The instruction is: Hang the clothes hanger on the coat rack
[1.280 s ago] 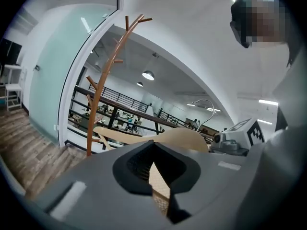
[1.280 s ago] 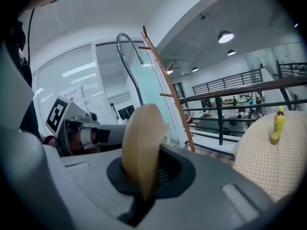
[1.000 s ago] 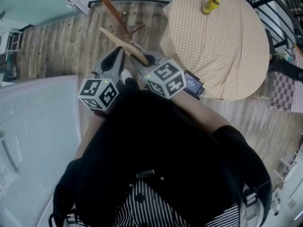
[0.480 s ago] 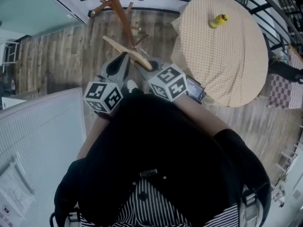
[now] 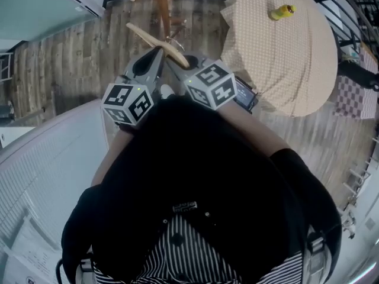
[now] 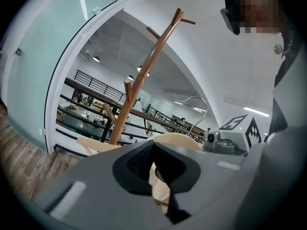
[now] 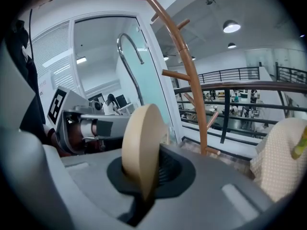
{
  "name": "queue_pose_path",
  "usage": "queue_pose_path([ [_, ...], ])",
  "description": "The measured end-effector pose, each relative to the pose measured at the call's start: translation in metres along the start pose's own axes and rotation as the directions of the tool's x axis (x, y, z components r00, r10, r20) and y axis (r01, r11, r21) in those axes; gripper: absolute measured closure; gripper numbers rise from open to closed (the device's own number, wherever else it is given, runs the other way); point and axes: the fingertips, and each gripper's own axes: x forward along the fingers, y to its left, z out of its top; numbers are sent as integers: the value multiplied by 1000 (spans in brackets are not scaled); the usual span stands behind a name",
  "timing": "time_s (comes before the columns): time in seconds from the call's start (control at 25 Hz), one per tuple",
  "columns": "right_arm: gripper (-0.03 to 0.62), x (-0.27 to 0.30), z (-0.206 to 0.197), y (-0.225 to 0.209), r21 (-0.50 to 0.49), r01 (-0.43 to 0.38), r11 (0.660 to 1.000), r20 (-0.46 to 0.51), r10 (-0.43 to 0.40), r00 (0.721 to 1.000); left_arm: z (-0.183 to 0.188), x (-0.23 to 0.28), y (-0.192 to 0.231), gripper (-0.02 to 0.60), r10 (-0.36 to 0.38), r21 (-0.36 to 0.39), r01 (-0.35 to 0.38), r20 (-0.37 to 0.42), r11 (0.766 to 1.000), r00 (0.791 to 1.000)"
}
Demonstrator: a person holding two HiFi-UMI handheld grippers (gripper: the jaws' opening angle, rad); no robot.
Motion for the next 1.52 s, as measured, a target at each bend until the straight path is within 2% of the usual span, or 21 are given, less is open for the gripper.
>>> queue_pose_path([
  [0.36, 592, 26, 17, -3, -13, -17, 1000, -17, 17, 1000, 13, 4, 28, 581, 8, -6, -7, 15, 1000, 1000],
  [0.68, 592, 48, 36, -20, -44, -83, 996, -55, 81, 995, 27, 19, 56, 581, 60, -42, -59, 28, 997, 998],
  [0.88, 592, 53, 54, -36, -59, -117, 991, -68, 113, 991, 41, 35, 59, 581, 78, -33, -77, 30, 996, 996],
  [1.2, 592, 58, 58, -58, -58, -172, 983, -92, 166, 982, 42, 58, 68, 580, 122, -52, -120, 24, 991, 992],
  [1.28, 592, 60, 60, -65, -57, -181, 982, -91, 176, 980, 42, 65, 71, 581, 134, -33, -134, 14, 990, 991],
  [1.44, 592, 64, 69, -75, -65, -184, 981, -74, 179, 981, 49, 76, 65, 581, 155, 73, -153, -16, 985, 988],
  [1.52, 592, 64, 73, -80, -69, -193, 979, -69, 189, 980, 53, 81, 63, 581, 156, 79, -155, -10, 985, 988],
])
